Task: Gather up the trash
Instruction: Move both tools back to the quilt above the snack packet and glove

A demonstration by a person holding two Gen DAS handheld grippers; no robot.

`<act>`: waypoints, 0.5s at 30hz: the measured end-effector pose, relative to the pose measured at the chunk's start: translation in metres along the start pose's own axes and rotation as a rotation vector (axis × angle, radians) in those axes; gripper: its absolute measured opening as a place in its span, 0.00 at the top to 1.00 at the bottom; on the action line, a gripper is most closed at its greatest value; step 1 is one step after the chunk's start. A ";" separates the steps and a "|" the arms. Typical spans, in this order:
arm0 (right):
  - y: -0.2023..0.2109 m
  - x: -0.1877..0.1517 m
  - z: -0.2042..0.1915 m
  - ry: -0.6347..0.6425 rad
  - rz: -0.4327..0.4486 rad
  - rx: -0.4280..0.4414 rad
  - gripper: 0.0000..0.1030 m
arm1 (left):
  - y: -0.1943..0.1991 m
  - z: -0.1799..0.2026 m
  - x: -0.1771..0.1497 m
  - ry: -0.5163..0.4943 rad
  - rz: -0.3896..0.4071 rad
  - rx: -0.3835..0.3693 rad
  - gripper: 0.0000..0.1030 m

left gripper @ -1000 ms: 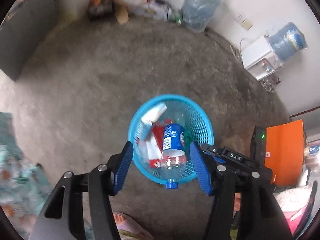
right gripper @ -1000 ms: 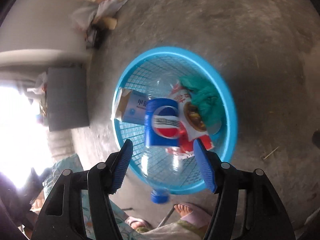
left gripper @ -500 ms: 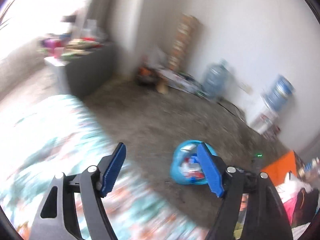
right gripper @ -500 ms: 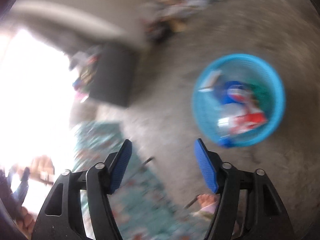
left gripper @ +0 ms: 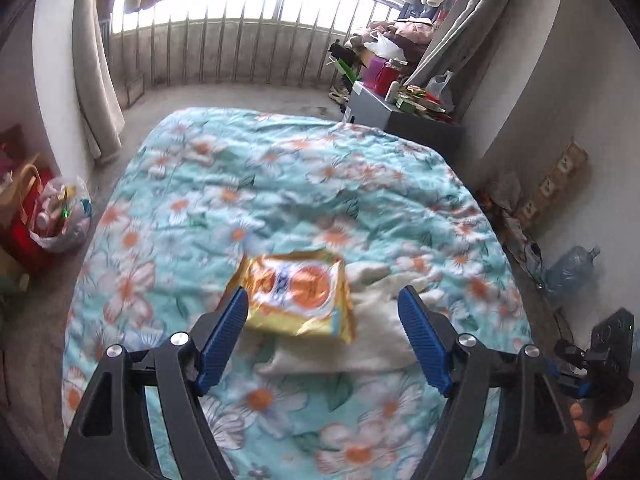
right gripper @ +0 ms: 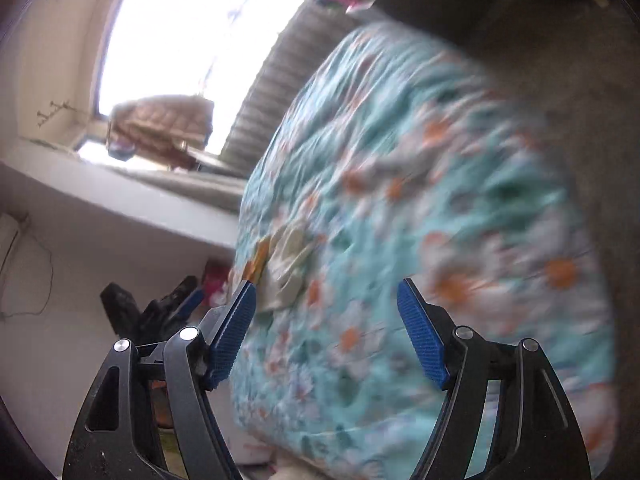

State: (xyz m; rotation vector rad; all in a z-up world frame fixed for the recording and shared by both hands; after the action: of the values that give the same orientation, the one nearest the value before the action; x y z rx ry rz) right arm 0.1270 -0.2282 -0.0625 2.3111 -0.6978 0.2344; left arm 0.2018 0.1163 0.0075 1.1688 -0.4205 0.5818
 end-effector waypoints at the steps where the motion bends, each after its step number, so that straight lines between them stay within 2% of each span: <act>1: -0.009 -0.003 -0.006 -0.002 -0.025 0.009 0.32 | -0.002 -0.005 -0.004 -0.002 -0.002 -0.011 0.27; 5: -0.049 -0.009 -0.025 -0.008 -0.112 0.001 0.34 | -0.010 -0.015 -0.019 -0.022 0.001 -0.036 0.27; 9: -0.079 -0.011 -0.040 -0.010 -0.165 -0.018 0.35 | -0.013 0.008 -0.028 -0.180 0.025 -0.066 0.28; 10: -0.084 -0.008 -0.039 -0.006 -0.169 -0.024 0.36 | -0.017 0.015 -0.034 -0.257 0.038 -0.039 0.28; 12: -0.094 -0.002 -0.044 -0.004 -0.173 -0.029 0.37 | -0.028 0.018 -0.039 -0.342 0.053 0.020 0.28; 15: -0.100 0.006 -0.050 0.002 -0.170 -0.022 0.37 | -0.055 0.020 -0.051 -0.437 0.020 0.109 0.28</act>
State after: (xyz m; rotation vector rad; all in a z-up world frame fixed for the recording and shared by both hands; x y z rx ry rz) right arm 0.1876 -0.1356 -0.0813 2.3330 -0.4967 0.1502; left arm 0.1963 0.0720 -0.0562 1.4009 -0.7809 0.3662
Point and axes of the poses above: each gripper's, at about its wrist camera, not at the fingertips, and y roughly against the way its jaws point, z to its right, x to its top, the point moved 6 cm from there along -y, roughly the way its jaws point, and after that the axes turned 10 degrees about y, right-handed, at the moved point
